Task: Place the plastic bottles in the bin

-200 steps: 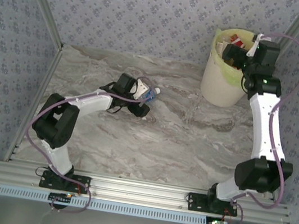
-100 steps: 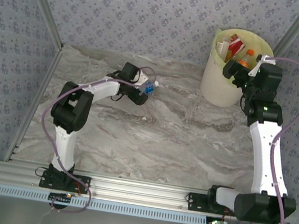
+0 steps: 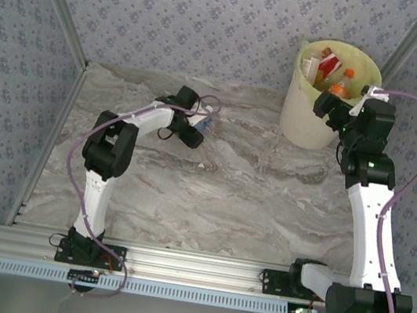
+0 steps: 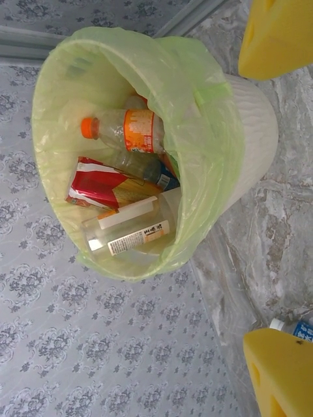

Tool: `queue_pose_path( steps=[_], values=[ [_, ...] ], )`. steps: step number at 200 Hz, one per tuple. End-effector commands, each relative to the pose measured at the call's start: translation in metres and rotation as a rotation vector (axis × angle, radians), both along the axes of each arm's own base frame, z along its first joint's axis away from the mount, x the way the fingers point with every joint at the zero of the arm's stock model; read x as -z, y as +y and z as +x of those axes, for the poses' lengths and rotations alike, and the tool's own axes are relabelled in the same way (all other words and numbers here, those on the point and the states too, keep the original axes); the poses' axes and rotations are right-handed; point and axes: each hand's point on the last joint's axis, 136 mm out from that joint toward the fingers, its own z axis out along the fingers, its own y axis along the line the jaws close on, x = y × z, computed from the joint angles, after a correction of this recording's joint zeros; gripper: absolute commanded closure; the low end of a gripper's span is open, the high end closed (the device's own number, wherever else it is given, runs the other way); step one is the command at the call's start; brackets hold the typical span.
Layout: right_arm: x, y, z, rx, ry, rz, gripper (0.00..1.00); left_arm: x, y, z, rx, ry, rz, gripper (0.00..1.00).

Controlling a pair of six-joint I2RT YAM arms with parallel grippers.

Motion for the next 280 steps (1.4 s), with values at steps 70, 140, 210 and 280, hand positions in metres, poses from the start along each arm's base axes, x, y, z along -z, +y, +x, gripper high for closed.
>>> queue_pose_path(
  steps=[70, 140, 210, 280],
  values=[
    [0.003, 0.031, -0.008, -0.145, -0.031, 0.097, 0.0, -0.046, 0.002, -0.008, -0.05, -0.119, -0.088, 0.53],
    [0.024, 0.062, -0.004, -0.262, 0.026, 0.197, 0.0, -0.098, -0.024, -0.042, -0.006, -0.135, -0.308, 1.0],
    [0.06, 0.143, -0.008, -0.449, 0.076, 0.213, 0.01, -0.176, -0.055, -0.114, 0.108, -0.164, -0.656, 1.0],
    [0.04, 0.259, -0.016, -0.835, 0.156, 0.255, 0.07, -0.233, -0.058, -0.173, 0.277, -0.178, -0.885, 1.0]
  ],
)
